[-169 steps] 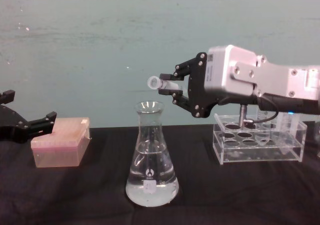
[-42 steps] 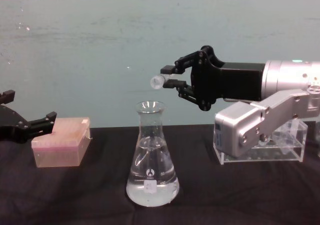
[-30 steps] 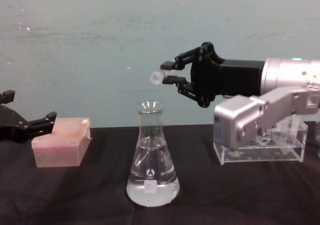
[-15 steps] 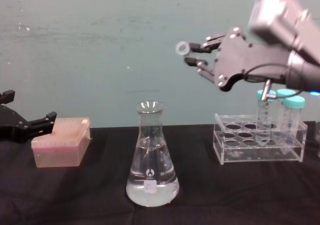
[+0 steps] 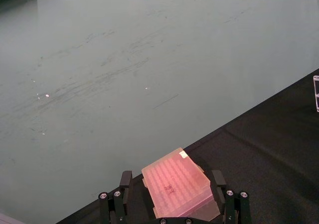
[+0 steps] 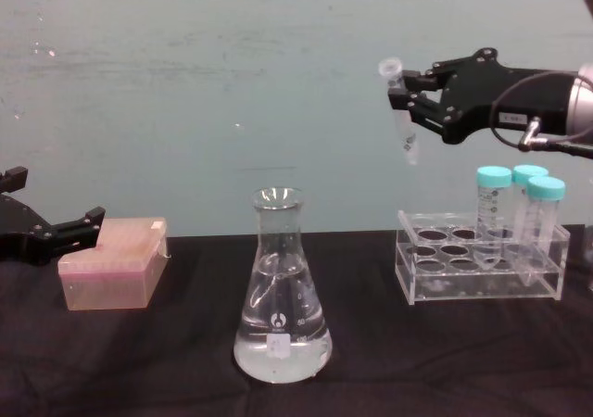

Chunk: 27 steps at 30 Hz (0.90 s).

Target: Pour the liquid from the test tube into the beaker using one hand.

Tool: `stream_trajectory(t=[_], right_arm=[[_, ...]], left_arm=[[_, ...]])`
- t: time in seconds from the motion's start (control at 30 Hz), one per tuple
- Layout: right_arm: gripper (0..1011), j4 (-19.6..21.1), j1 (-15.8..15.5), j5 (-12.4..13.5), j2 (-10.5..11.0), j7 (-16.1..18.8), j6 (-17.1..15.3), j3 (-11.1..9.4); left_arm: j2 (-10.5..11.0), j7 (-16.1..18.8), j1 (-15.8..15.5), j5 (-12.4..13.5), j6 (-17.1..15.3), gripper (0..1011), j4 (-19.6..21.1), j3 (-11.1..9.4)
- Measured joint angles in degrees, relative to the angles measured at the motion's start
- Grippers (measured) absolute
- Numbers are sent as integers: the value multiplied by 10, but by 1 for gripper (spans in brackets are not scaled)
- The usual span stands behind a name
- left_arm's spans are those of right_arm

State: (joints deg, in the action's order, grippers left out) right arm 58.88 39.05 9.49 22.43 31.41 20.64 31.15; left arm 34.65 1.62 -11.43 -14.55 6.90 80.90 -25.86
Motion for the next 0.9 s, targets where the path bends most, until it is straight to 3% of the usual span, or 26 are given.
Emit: stream_trajectory(t=[0.17, 0.4, 0.9], right_arm=[[190, -16, 3, 43, -8, 37, -46, -22], [190, -32, 3, 70, -14, 67, -82, -38], [190, -50, -6, 64, -15, 70, -102, -39]], left_arm=[[0, 0, 0, 0, 0, 1000, 0, 0], [0, 0, 0, 0, 0, 1000, 0, 0], [0, 0, 0, 0, 0, 1000, 0, 0]])
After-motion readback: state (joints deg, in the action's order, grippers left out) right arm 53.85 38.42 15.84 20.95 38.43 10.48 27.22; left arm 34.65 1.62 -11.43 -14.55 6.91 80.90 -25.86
